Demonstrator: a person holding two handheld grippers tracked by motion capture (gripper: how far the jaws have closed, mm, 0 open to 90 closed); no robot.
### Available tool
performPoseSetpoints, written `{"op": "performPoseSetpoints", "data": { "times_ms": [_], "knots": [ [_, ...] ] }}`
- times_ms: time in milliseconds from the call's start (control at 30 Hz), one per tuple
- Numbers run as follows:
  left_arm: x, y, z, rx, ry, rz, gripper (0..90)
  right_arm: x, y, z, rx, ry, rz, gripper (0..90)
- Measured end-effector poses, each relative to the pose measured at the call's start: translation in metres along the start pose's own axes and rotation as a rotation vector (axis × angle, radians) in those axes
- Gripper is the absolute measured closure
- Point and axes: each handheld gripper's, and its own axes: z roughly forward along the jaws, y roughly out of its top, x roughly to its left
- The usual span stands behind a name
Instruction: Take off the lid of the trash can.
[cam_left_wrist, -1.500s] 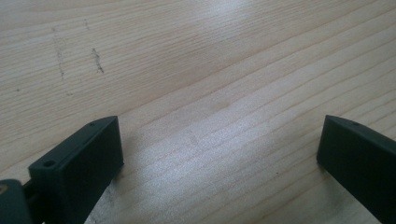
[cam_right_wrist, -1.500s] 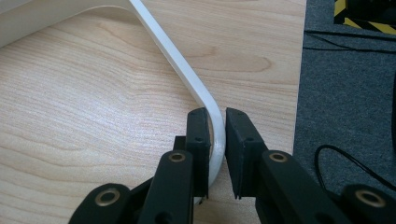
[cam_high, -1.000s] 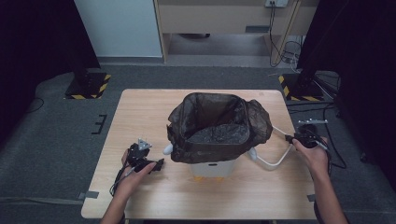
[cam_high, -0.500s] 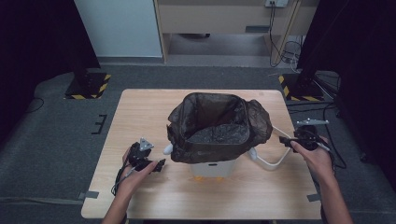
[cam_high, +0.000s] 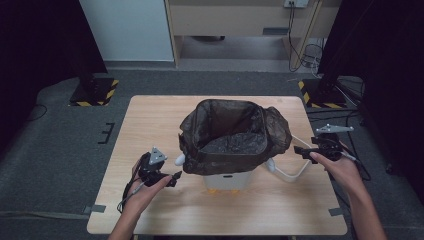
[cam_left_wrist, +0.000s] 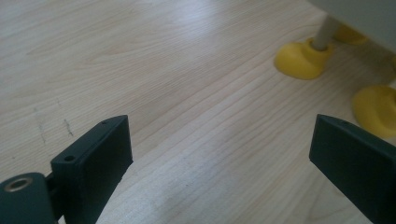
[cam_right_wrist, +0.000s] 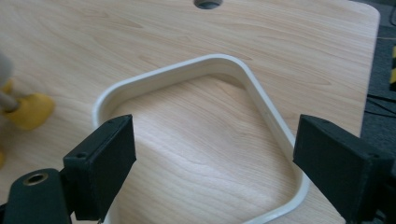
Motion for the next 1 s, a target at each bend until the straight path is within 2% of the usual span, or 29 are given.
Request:
{"op": "performPoseSetpoints", "data": {
  "times_ms": [100, 267, 333, 400, 533, 733, 800, 1000],
  "knots": [
    [-0.004, 0.001, -0.008, -0.007, -0.012, 0.024, 5.2, 0.004, 0.004, -0.007, -0.006, 0.015, -0.029, 13.7],
    [-0.007, 0.001, -0.022, -0.05, -0.042, 0.022, 4.4, 0.009, 0.015, -0.015, -0.002, 0.071, -0.043, 14.2],
    [-0.008, 0.002, -0.028, -0.064, -0.054, 0.028, 4.4, 0.01, 0.021, -0.018, -0.005, 0.08, -0.06, 14.3],
    [-0.01, 0.004, -0.034, -0.088, -0.073, 0.025, 4.3, 0.013, 0.026, -0.02, -0.001, 0.082, -0.069, 14.5],
    [-0.015, 0.01, -0.048, -0.113, -0.086, 0.055, 4.3, 0.016, 0.035, -0.022, 0.008, 0.064, -0.103, 14.8],
    [-0.024, 0.019, -0.066, -0.162, -0.133, 0.076, 4.0, 0.019, 0.039, -0.025, 0.022, 0.056, -0.111, 15.1],
    [-0.028, 0.022, -0.072, -0.175, -0.134, 0.09, 3.9, 0.02, 0.039, -0.024, 0.023, 0.052, -0.116, 15.2],
    [-0.03, 0.03, -0.086, -0.215, -0.149, 0.09, 3.7, 0.021, 0.039, -0.022, 0.026, 0.053, -0.124, 15.4]
  ]
}}
